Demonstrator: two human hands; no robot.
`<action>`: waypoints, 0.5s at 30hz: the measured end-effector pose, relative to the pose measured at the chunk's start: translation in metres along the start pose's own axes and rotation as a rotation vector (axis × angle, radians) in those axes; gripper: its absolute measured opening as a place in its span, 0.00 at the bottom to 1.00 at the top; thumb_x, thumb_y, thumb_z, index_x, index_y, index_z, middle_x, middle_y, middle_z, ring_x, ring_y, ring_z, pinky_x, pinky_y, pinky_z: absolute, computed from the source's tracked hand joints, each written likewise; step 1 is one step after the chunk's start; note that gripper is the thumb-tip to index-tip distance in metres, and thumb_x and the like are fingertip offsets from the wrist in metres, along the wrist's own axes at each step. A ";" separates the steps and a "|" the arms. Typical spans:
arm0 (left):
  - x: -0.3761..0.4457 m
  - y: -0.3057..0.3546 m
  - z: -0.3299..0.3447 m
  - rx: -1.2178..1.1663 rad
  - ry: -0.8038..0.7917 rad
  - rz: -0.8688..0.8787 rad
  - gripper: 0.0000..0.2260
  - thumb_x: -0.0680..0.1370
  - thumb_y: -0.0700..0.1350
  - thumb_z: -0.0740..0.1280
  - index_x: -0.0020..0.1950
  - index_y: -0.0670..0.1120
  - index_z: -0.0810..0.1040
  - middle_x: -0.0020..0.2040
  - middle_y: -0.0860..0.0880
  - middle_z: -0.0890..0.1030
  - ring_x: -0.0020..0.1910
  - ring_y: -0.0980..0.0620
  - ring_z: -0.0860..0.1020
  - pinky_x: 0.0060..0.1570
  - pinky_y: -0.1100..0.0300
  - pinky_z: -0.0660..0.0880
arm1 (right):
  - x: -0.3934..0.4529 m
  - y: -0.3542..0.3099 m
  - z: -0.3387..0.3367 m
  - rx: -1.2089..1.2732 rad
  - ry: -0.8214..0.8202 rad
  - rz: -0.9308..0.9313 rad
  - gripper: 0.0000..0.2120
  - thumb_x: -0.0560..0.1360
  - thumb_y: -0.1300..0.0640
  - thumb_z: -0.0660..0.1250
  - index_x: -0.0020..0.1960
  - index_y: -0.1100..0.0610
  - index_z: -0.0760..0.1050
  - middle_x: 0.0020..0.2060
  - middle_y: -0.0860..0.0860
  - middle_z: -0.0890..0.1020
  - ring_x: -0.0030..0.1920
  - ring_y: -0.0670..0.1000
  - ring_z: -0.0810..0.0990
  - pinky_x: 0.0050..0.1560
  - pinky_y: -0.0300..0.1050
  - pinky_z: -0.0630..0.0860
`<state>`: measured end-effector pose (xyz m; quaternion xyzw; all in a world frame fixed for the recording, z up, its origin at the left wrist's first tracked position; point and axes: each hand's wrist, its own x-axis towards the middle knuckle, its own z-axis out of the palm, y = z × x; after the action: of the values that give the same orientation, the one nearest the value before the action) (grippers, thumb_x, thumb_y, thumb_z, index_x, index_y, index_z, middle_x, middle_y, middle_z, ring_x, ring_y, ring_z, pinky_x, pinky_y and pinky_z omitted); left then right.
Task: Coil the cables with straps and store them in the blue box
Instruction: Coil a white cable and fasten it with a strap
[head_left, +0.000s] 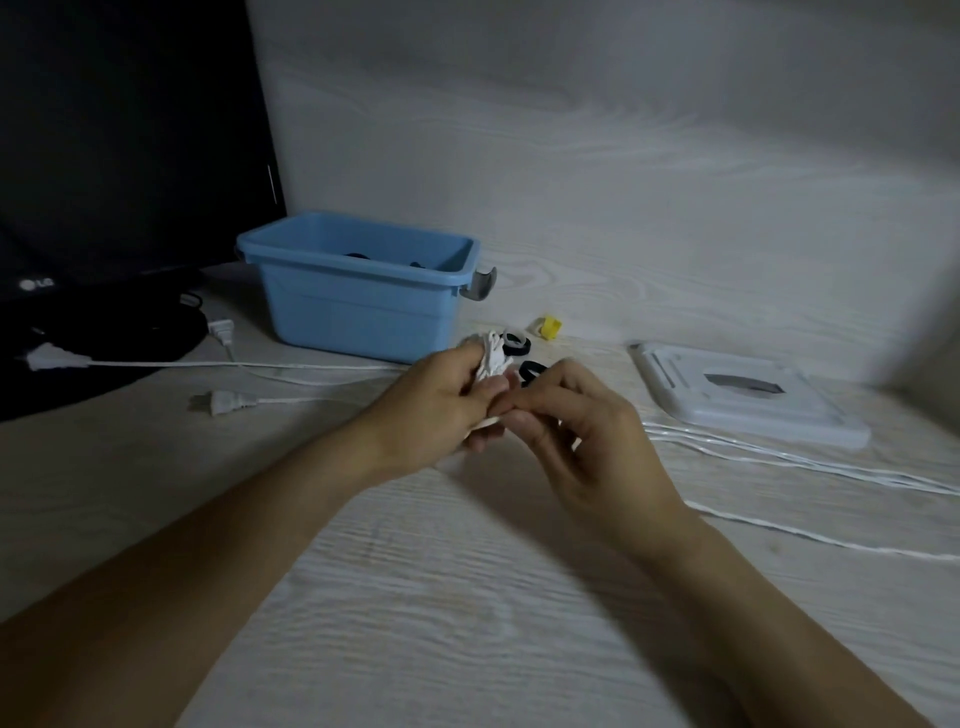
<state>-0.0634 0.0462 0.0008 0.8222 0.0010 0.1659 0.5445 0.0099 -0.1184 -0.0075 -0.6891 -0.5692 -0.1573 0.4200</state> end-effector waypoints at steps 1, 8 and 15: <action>-0.001 0.002 -0.001 -0.054 -0.030 -0.014 0.09 0.82 0.43 0.61 0.52 0.39 0.76 0.34 0.48 0.78 0.32 0.51 0.76 0.32 0.57 0.72 | 0.001 0.000 -0.002 -0.013 0.037 -0.014 0.05 0.78 0.60 0.70 0.51 0.56 0.84 0.40 0.51 0.76 0.39 0.46 0.75 0.41 0.31 0.67; -0.010 0.014 -0.004 -0.057 -0.287 -0.054 0.21 0.78 0.57 0.58 0.44 0.41 0.79 0.29 0.44 0.75 0.25 0.50 0.69 0.27 0.59 0.65 | 0.002 0.002 -0.009 -0.011 0.200 0.014 0.07 0.70 0.54 0.78 0.44 0.56 0.85 0.35 0.51 0.76 0.33 0.47 0.75 0.35 0.32 0.68; -0.008 0.013 -0.006 -0.107 -0.405 -0.179 0.27 0.79 0.61 0.59 0.43 0.37 0.78 0.27 0.46 0.64 0.23 0.54 0.54 0.24 0.60 0.50 | 0.001 0.007 -0.011 0.075 0.117 0.144 0.11 0.70 0.46 0.74 0.47 0.53 0.82 0.39 0.45 0.75 0.37 0.41 0.74 0.38 0.29 0.68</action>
<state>-0.0750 0.0450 0.0121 0.8052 -0.0441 -0.0519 0.5891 0.0193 -0.1256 -0.0032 -0.7017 -0.4982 -0.1454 0.4881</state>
